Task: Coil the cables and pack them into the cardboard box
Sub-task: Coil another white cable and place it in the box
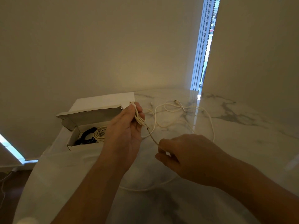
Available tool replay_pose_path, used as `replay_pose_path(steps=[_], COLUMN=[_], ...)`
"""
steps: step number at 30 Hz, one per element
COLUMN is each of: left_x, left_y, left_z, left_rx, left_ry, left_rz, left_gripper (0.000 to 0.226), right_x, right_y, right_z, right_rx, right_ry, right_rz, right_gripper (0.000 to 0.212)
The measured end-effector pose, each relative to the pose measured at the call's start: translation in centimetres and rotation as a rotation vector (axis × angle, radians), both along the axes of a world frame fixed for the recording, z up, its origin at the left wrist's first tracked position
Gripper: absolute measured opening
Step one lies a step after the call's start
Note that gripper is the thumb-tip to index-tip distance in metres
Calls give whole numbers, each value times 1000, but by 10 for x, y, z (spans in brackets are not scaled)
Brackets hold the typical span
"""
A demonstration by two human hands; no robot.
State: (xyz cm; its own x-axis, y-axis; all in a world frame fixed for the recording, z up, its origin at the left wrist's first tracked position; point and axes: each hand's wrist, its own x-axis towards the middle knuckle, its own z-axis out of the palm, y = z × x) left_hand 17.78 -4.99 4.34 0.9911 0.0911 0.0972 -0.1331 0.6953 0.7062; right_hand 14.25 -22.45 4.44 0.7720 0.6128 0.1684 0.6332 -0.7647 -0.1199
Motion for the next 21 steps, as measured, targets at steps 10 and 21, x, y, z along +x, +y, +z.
replay_pose_path(steps=[10, 21], left_x=[-4, -18], left_y=[-6, -12], left_z=[-14, -3], left_rx=[964, 1226], left_ry=[-46, -156], left_rz=[88, -274], left_gripper=[28, 46], right_x=[1, 18], right_y=[-7, -36], right_z=[10, 28], right_rx=[89, 189], right_ry=[-155, -264], right_rz=[26, -23], right_gripper=[23, 20])
